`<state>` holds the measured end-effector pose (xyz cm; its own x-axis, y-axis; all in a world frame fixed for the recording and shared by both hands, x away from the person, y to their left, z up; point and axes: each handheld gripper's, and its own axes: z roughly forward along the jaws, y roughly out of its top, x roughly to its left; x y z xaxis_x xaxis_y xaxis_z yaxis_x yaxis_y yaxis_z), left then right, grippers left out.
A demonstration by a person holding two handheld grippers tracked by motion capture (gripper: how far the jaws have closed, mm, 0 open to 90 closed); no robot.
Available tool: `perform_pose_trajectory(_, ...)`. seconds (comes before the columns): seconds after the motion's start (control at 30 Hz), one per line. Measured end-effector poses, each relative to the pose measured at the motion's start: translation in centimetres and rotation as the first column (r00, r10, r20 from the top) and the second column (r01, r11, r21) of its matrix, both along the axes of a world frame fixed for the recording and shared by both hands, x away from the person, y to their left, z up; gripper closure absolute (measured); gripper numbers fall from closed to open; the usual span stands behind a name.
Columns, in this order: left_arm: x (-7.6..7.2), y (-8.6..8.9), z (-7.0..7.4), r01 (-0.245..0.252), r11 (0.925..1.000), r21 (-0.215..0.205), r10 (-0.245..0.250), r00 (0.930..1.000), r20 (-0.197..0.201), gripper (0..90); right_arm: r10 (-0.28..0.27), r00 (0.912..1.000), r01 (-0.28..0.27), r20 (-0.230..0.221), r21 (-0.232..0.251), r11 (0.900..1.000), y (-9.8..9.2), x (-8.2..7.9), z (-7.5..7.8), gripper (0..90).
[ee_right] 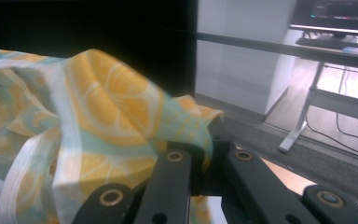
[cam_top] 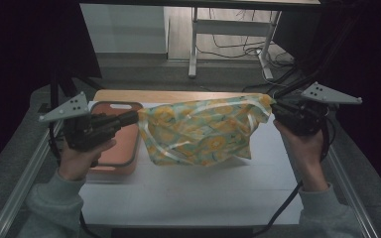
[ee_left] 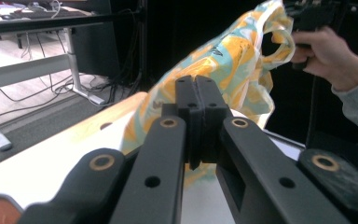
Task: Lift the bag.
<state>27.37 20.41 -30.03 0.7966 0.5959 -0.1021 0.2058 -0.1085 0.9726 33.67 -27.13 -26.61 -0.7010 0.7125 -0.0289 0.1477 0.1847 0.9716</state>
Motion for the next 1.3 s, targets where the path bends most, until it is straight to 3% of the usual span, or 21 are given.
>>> perform_pose_trajectory(0.1, 1.9, -0.7, -0.8, -0.007, 0.9999, 0.011, 0.008, 0.9989, -0.046, 89.8, -0.029, 0.9994, 0.029, -0.017, 0.019, 0.999, -0.2, 1.5, -0.6, 89.8)
perform_pose_trajectory(0.2, 3.3, -1.7, -2.6, -0.018, 0.9983, 0.056, 0.023, 0.9958, -0.088, 89.8, -0.043, 0.998, 0.042, -0.047, -0.018, 0.999, 0.1, 2.6, -1.8, 89.8)
perform_pose_trajectory(0.33, 5.0, -2.5, -5.6, -0.035, 0.9953, 0.091, 0.048, 0.987, -0.153, 89.8, -0.054, 0.9912, 0.047, -0.121, -0.063, 0.997, 0.5, 4.4, -4.7, 89.7)
perform_pose_trajectory(0.4, 5.9, -2.4, -7.0, -0.04, 0.9949, 0.092, 0.058, 0.9797, -0.192, 89.7, -0.063, 0.9862, 0.052, -0.153, -0.077, 0.996, 0.5, 5.1, -6.3, 89.7)
perform_pose_trajectory(0.53, 7.9, -2.3, -9.8, -0.056, 0.9933, 0.102, 0.082, 0.9574, -0.277, 89.7, -0.077, 0.9747, 0.06, -0.21, -0.087, 0.994, 0.4, 6.4, -9.2, 89.7)
perform_pose_trajectory(0.67, 9.3, -2.7, -11.9, -0.053, 0.991, 0.123, 0.091, 0.9411, -0.326, 89.7, -0.08, 0.9599, 0.051, -0.269, -0.112, 0.992, 0.5, 7.6, -12.1, 89.5)
perform_pose_trajectory(0.83, 9.6, -3.5, -12.8, -0.042, 0.9874, 0.152, 0.092, 0.9375, -0.336, 89.5, -0.078, 0.9483, 0.042, -0.308, -0.12, 0.992, 0.5, 8.3, -13.9, 89.4)
perform_pose_trajectory(1.13, 9.4, -3.9, -12.8, -0.034, 0.9859, 0.164, 0.086, 0.9411, -0.327, 88.4, -0.043, 0.9535, 0.008, -0.298, -0.116, 0.993, 0.7, 7.9, -13.6, 89.0)
perform_pose_trajectory(1.2, 9.5, -4.0, -12.9, -0.041, 0.985, 0.168, 0.095, 0.9396, -0.329, 82.6, -0.038, 0.9501, 0.001, -0.309, -0.118, 0.993, 0.8, 7.9, -13.7, 85.9)
perform_pose_trajectory(1.23, 9.5, -4.0, -12.9, -0.049, 0.9837, 0.173, 0.104, 0.9399, -0.325, 58.6, -0.027, 0.9397, -0.017, -0.341, -0.125, 0.992, 0.8, 8.2, -14.0, 69.8)
perform_pose_trajectory(1.27, 9.5, -4.1, -12.9, -0.053, 0.9823, 0.18, 0.11, 0.9391, -0.326, 58.6, -0.027, 0.9397, -0.017, -0.341, -0.125, 0.992, 0.8, 8.2, -14.0, 69.8)
perform_pose_trajectory(1.3, 9.4, -4.0, -12.9, -0.055, 0.9795, 0.194, 0.118, 0.9368, -0.33, 45.0, -0.033, 0.9382, -0.013, -0.344, -0.131, 0.991, 0.8, 8.2, -14.1, 61.7)
